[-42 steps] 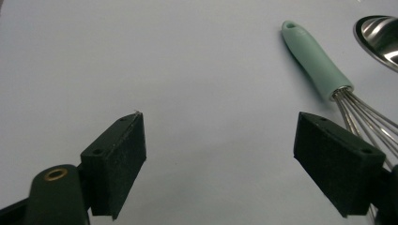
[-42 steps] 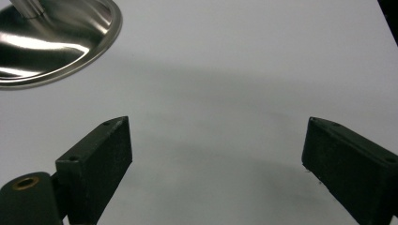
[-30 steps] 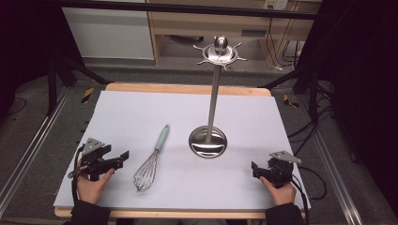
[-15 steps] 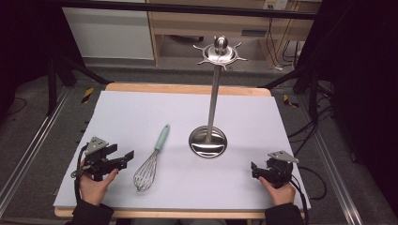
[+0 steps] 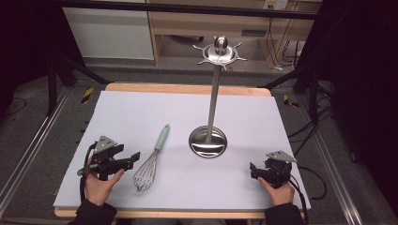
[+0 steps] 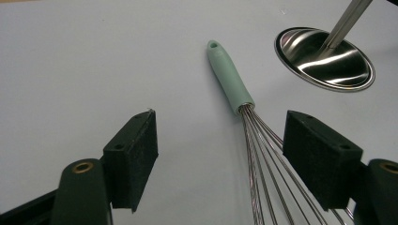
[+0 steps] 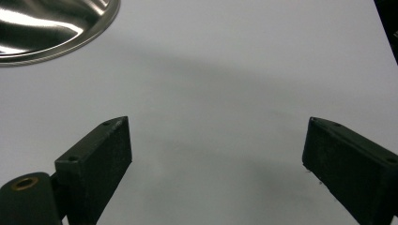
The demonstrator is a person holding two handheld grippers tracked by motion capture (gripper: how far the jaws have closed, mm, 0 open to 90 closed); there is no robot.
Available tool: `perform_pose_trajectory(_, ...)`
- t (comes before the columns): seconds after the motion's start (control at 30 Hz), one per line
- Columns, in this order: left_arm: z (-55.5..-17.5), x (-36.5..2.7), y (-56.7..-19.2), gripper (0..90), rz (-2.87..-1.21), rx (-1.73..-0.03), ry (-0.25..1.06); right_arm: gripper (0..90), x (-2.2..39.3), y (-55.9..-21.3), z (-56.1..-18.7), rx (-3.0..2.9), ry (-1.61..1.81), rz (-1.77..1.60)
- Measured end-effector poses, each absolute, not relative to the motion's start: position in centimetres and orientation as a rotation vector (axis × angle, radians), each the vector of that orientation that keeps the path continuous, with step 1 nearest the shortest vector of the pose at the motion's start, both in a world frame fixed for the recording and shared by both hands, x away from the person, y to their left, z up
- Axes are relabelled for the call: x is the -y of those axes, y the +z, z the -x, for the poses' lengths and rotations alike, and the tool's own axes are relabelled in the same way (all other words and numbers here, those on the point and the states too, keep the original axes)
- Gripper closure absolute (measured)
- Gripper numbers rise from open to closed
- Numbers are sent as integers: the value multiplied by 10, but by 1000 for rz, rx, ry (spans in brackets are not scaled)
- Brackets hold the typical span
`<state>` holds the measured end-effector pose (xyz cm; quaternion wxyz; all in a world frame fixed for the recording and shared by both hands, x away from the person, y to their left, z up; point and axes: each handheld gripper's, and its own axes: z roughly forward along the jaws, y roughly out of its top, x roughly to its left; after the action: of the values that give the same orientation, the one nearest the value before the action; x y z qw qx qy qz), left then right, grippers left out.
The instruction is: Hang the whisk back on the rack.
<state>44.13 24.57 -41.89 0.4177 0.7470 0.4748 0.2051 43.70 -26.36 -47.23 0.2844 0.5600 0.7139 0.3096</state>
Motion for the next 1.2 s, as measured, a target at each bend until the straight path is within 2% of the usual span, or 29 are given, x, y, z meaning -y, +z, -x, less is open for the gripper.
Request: perform_pose_trajectory(1.2,-476,-195,-394,273,-2056,-1128,514,87,262,-470,-436,-1902,850,-1503)
